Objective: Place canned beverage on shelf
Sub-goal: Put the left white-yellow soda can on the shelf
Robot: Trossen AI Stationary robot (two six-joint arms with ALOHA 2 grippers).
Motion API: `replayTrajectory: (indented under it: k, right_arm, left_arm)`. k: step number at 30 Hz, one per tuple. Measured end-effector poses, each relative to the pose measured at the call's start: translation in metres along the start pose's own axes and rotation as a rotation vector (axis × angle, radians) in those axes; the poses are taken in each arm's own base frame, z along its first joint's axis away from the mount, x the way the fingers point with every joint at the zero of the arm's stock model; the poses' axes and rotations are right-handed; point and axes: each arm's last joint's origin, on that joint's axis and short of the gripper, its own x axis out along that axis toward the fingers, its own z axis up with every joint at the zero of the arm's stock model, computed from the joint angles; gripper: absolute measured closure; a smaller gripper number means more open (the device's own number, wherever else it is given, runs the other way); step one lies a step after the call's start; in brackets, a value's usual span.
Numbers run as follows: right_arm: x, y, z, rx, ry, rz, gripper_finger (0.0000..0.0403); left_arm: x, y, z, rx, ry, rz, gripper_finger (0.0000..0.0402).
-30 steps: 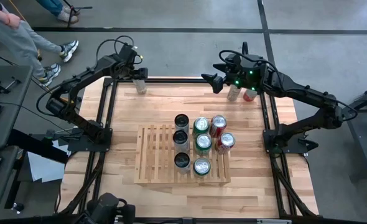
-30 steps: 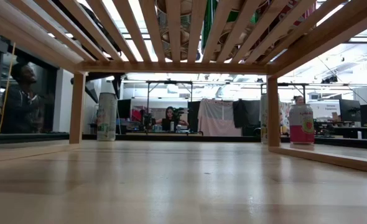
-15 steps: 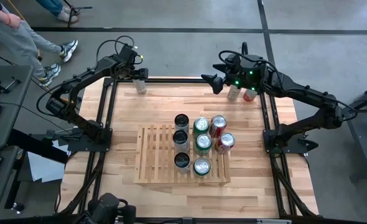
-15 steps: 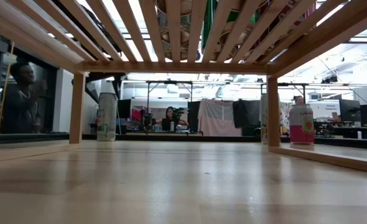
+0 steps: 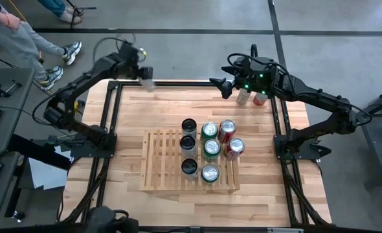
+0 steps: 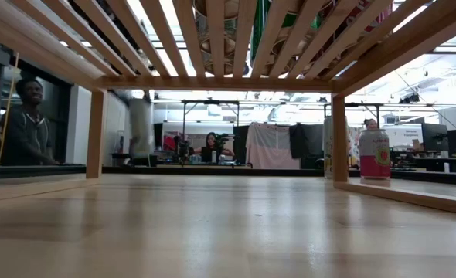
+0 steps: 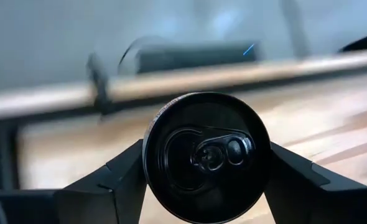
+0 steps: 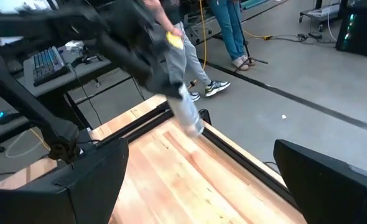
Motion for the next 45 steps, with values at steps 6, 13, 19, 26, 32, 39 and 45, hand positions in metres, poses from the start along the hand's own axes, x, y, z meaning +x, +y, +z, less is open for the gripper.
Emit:
replayTrajectory:
  k: [6, 13, 19, 26, 32, 39, 45]
  right_arm:
    - [0.002, 0.002, 0.003, -0.055, -0.032, 0.045, 0.0016]
    - [0.026, 0.018, 0.004, -0.217, -0.121, 0.134, 0.0016]
    - [0.051, 0.039, -0.007, -0.464, -0.197, 0.006, 0.0016]
    - [0.060, 0.061, -0.008, -0.807, -0.284, -0.419, 0.0016]
    - [0.075, 0.072, -0.017, -1.117, -0.220, -0.579, 0.0016]
    - [0.090, 0.074, -0.020, -1.253, -0.169, -0.769, 0.0016]
    - [0.089, 0.074, -0.016, -1.284, -0.207, -0.789, 0.0016]
  left_arm:
    - [-0.073, -0.019, 0.022, 0.002, -0.205, -0.165, 0.0163]
    - [-0.147, -0.053, 0.040, -0.020, -0.390, -0.495, 0.0163]
    - [-0.175, -0.078, 0.047, -0.177, -0.413, -0.848, 0.0163]
    - [-0.156, -0.102, 0.041, -0.313, -0.319, -0.845, 0.0163]
    - [-0.141, -0.134, 0.040, -0.367, -0.291, -0.939, 0.0163]
    - [-0.131, -0.156, 0.034, -0.372, -0.249, -0.993, 0.0163]
    - [-0.133, -0.162, 0.028, -0.361, -0.239, -1.005, 0.0163]
